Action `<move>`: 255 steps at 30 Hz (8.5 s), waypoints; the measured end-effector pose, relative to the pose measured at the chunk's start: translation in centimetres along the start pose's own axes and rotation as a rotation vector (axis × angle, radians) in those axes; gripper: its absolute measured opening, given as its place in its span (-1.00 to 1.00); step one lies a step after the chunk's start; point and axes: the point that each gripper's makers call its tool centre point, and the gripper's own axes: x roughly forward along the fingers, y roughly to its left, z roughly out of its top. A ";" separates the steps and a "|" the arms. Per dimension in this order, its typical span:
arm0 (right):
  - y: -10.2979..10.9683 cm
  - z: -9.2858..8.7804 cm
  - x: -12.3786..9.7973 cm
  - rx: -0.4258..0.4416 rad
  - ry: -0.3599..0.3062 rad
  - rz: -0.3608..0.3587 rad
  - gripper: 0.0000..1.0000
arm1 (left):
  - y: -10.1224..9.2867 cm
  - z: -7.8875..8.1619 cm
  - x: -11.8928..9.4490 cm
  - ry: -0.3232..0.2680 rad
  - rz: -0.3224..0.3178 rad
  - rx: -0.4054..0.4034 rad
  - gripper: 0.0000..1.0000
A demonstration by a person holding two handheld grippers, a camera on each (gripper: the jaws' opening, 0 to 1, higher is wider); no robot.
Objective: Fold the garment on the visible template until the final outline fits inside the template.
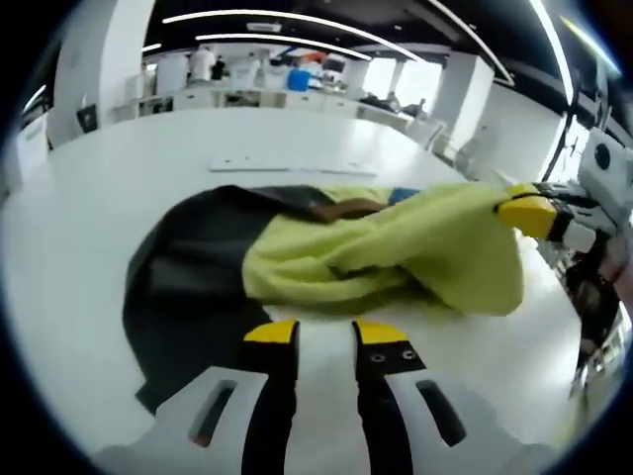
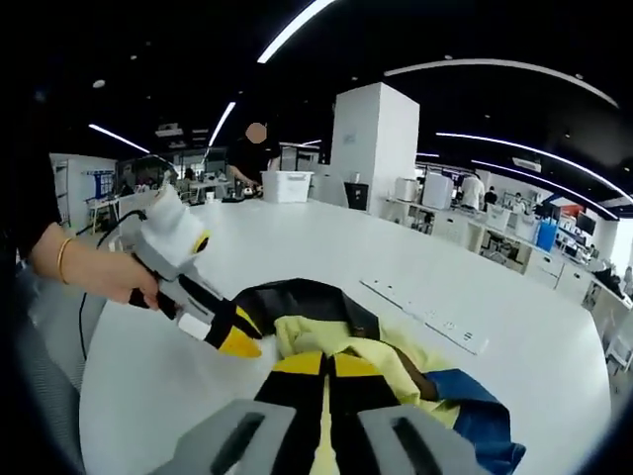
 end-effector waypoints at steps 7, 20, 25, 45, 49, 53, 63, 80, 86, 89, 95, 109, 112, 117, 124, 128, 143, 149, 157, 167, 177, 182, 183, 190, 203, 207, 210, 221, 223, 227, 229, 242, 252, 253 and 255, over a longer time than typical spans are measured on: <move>-3.0 0.9 1.1 0.072 -0.025 -0.060 -1.00 | -1.6 -0.5 0.4 0.019 -0.033 0.052 -0.63; -7.5 -1.4 3.0 0.143 0.046 -0.175 -1.00 | -6.6 0.0 2.5 0.018 -0.124 0.092 -0.61; -7.9 -2.5 3.3 0.163 0.075 -0.188 -1.00 | -7.6 -0.5 3.3 0.043 -0.114 0.074 -0.63; -8.4 -3.4 3.7 0.163 0.102 -0.201 -1.00 | -9.5 -1.2 5.0 0.092 -0.043 -0.014 -0.72; -8.4 -3.4 3.7 0.162 0.104 -0.202 -1.00 | -9.0 -1.0 5.3 0.092 0.009 0.021 -0.88; -8.3 -3.4 3.7 0.163 0.106 -0.201 -1.00 | -8.8 -0.9 5.5 0.101 0.030 0.020 -0.94; -7.7 -3.0 3.5 0.148 0.108 -0.188 -1.00 | -8.7 -0.9 5.5 0.084 0.025 -0.032 -1.00; -0.2 -0.8 2.0 -0.018 0.150 -0.043 -1.00 | -7.8 -1.0 2.3 0.055 -0.010 0.055 -1.00; 2.6 -0.8 2.1 -0.060 0.162 -0.002 -1.00 | -7.9 -1.6 1.9 0.050 -0.019 0.049 -1.00; 3.4 -1.1 2.2 -0.069 0.164 0.008 -1.00 | -7.9 -1.7 1.6 0.041 -0.029 0.046 -1.00; 4.8 -2.2 2.5 -0.046 0.177 0.033 -1.00 | -6.8 -2.3 1.0 0.016 -0.013 -0.030 -1.00; 7.6 -6.0 3.2 -0.009 0.220 0.056 -1.00 | -5.3 -2.9 0.7 0.020 0.012 -0.040 -1.00; 7.9 -6.7 3.3 -0.007 0.230 0.049 -1.00 | -5.3 -3.0 0.7 0.022 0.011 -0.039 -1.00; 8.0 -7.5 3.4 -0.017 0.245 0.049 -1.00 | -5.3 -3.1 0.7 0.025 0.010 -0.024 -1.00; 7.5 -6.5 2.8 0.036 0.200 0.030 -0.83 | -5.2 -3.1 0.7 0.026 0.014 -0.028 -1.00; 5.9 -5.3 1.5 0.017 0.177 -0.016 -0.47 | -4.9 -3.1 0.6 0.027 0.022 -0.024 -1.00; 0.9 -7.1 -2.0 0.071 0.222 -0.095 -0.42 | -4.1 -2.8 0.2 0.020 0.038 -0.037 -1.00; 0.1 -9.0 -2.2 0.099 0.256 -0.063 -0.49 | -3.7 -2.7 -0.1 0.017 0.048 -0.034 -1.00; -0.5 -10.8 -1.6 0.034 0.308 -0.025 -0.57 | -3.2 -2.5 -0.4 0.008 0.060 -0.046 -1.00; -0.2 -12.6 -0.7 -0.054 0.380 0.026 -0.62 | -3.0 -2.6 -0.5 0.009 0.062 -0.040 -1.00; -1.2 -13.2 -0.4 -0.059 0.405 0.006 -0.88 | -2.5 -2.7 -0.8 0.011 0.070 -0.042 -1.00; -1.2 -13.1 -0.5 -0.068 0.409 -0.004 -0.98 | -2.3 -2.6 -1.0 0.007 0.075 -0.048 -1.00; -1.1 -12.9 -0.5 -0.062 0.407 -0.004 -1.00 | -2.3 -2.6 -1.0 0.005 0.076 -0.048 -1.00; -0.6 -12.2 -1.7 -0.030 0.398 -0.003 -1.00 | -1.9 -2.1 -2.0 -0.013 0.080 -0.051 -1.00; 0.8 -10.5 -6.0 0.079 0.413 -0.044 -1.00 | -0.3 -2.2 -6.1 -0.033 0.114 -0.002 -1.00; 1.4 -10.2 -7.5 0.119 0.424 -0.065 -1.00 | 0.4 -2.6 -7.4 -0.032 0.124 0.005 -1.00; 2.2 -9.9 -8.6 0.138 0.436 -0.073 -1.00 | 0.8 -2.9 -8.5 -0.035 0.132 0.000 -1.00; 3.9 -10.5 -12.1 0.142 0.499 -0.128 -1.00 | 1.7 -3.9 -12.1 -0.046 0.157 0.006 -1.00; 4.3 -10.9 -12.7 0.153 0.506 -0.140 -1.00 | 1.9 -4.2 -12.6 -0.047 0.161 0.002 -1.00; 5.1 -11.7 -13.8 0.181 0.519 -0.153 -1.00 | 2.4 -5.0 -13.5 -0.037 0.171 0.002 -1.00; 5.3 -12.1 -14.3 0.207 0.525 -0.168 -1.00 | 2.5 -5.4 -13.9 -0.033 0.175 0.003 -1.00; 6.3 -15.5 -18.0 0.281 0.585 -0.252 -1.00 | 3.9 -8.7 -16.0 0.038 0.201 -0.019 -1.00; 8.2 -17.8 -19.6 0.332 0.625 -0.262 -1.00 | 3.7 -11.2 -17.1 0.094 0.193 -0.010 -1.00; 8.5 -17.9 -19.8 0.338 0.629 -0.263 -1.00 | 3.7 -11.5 -17.2 0.100 0.196 -0.007 -1.00; 8.9 -18.5 -20.1 0.314 0.650 -0.268 -1.00 | 3.6 -12.1 -17.4 0.113 0.197 -0.013 -1.00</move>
